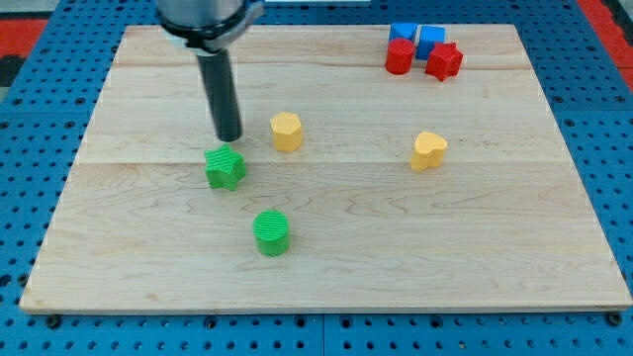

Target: Slide the green star to the green circle

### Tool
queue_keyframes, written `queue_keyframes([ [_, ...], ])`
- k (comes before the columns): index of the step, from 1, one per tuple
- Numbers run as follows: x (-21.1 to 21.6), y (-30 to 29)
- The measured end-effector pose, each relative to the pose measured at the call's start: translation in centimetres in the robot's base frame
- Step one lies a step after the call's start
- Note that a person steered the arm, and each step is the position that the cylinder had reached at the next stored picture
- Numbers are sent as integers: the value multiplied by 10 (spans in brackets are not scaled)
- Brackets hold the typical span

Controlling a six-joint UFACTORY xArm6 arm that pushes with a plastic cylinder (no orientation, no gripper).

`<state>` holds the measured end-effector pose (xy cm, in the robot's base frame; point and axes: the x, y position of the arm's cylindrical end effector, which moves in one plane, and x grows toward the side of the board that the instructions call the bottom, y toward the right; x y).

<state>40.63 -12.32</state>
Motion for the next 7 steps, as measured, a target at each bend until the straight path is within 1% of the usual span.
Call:
queue_keyframes([
  [1, 27, -1],
  [2, 58, 41],
  [3, 84, 54],
  [4, 85, 64],
  [7, 81, 65],
])
